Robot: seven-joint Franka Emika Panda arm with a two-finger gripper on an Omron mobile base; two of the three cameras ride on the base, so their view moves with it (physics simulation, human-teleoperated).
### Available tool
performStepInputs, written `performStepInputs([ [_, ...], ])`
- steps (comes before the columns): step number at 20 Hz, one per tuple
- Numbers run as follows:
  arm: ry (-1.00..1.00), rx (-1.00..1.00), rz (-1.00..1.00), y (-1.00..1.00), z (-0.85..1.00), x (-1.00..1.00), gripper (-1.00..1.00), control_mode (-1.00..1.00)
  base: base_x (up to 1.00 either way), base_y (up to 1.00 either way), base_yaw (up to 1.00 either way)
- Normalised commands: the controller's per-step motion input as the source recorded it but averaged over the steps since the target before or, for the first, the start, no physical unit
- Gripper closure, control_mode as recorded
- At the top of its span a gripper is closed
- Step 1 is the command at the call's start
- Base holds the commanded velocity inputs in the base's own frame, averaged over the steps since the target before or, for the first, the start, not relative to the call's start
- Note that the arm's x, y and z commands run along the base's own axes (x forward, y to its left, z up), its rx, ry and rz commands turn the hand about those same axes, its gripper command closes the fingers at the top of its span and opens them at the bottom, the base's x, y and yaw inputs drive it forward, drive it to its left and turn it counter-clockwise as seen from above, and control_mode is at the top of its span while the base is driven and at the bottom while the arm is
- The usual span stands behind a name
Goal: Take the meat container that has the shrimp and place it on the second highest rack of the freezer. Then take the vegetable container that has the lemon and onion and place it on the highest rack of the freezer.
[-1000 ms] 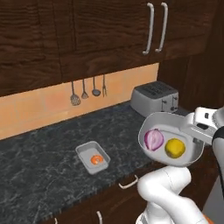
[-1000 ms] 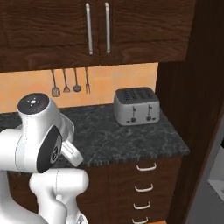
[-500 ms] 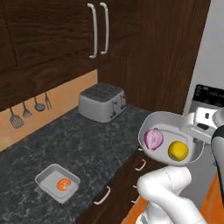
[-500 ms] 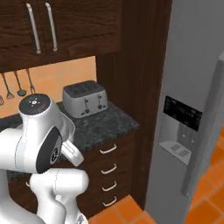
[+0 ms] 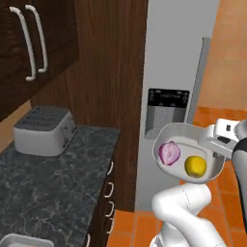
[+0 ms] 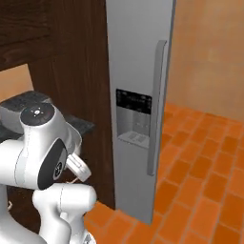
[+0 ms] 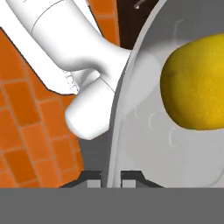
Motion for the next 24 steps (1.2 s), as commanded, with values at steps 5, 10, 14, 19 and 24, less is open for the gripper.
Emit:
performStepInputs([
  [5,0.0,0.0,0.0,0.0,0.0,0.0,1.0,1.0,-0.16,-0.25,-0.71],
  [10,0.0,0.0,0.0,0.0,0.0,0.0,1.0,1.0,0.0,-0.34,-0.77],
  [14,0.0,0.0,0.0,0.0,0.0,0.0,1.0,1.0,0.02,-0.34,-0.82],
  [19,0.0,0.0,0.0,0.0,0.0,0.0,1.0,1.0,0.38,-0.39,-0.78],
  [24,0.0,0.0,0.0,0.0,0.0,0.0,1.0,1.0,0.93,-0.38,-0.4],
])
